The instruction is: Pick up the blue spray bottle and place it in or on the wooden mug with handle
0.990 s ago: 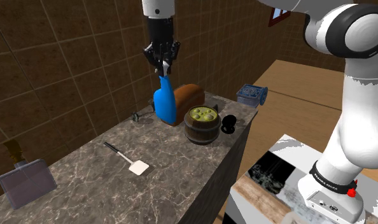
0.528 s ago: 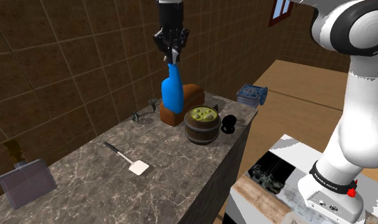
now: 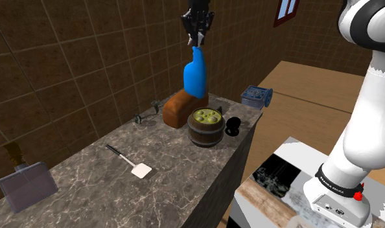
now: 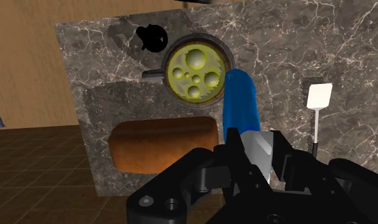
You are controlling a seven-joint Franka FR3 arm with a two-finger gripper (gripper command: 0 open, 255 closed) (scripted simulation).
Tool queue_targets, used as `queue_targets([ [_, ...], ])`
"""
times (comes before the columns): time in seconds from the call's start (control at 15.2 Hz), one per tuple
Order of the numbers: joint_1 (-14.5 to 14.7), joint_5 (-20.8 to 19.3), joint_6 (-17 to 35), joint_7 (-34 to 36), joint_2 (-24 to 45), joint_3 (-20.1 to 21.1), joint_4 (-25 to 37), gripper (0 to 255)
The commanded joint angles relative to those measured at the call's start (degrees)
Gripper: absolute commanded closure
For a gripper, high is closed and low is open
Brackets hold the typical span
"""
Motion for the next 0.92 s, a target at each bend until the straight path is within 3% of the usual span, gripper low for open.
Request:
queue_targets([
  [0.0,-1.87,0.52,-1.21,-2.90,-1.09,-1.10,0.20,255],
  [0.33,-5.78,1.18,-5.22,-9.32,-2.36,-3.73,3.06,255],
  [0.86,-6.76,2.66,3.27,-10.21,-7.46,-4.30,-10.36,255],
])
